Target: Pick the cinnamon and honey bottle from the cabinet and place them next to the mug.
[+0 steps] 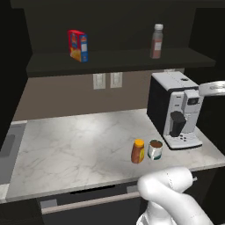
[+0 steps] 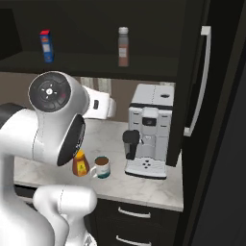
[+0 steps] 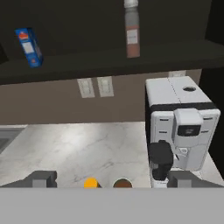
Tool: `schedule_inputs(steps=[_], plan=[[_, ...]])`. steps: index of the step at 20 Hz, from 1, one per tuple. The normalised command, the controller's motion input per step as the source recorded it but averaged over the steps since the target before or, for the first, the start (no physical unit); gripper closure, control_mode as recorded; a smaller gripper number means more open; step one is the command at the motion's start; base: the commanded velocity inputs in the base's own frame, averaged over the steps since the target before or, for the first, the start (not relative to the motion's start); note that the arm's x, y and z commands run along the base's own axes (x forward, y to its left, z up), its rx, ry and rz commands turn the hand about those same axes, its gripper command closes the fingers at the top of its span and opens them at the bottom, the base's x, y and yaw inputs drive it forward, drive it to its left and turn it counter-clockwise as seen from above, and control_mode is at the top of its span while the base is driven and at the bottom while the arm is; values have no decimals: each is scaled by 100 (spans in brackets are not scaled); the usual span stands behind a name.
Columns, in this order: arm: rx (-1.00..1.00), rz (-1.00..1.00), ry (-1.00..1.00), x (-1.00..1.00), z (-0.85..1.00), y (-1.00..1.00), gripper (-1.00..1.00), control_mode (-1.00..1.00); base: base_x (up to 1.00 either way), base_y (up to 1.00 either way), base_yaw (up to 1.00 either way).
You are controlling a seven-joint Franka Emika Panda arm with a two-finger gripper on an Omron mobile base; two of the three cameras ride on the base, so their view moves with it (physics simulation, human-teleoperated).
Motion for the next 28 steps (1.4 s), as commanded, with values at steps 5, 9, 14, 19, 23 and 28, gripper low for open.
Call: schedule_inputs(steps=[5,9,14,19,23,28], plan=[[0,1,-6,30,0,4,-100,-100,0,0,0],[0,-6,-1,59,0,25,-100,-100,0,0,0],[0,-16,0,77,2,37,-100,-100,0,0,0],[0,-15,0,66,30,32,-100,-100,0,0,0],[0,-3,1,37,39,3,-100,-100,0,0,0],[0,0,0,45,17,-3,-100,-100,0,0,0]])
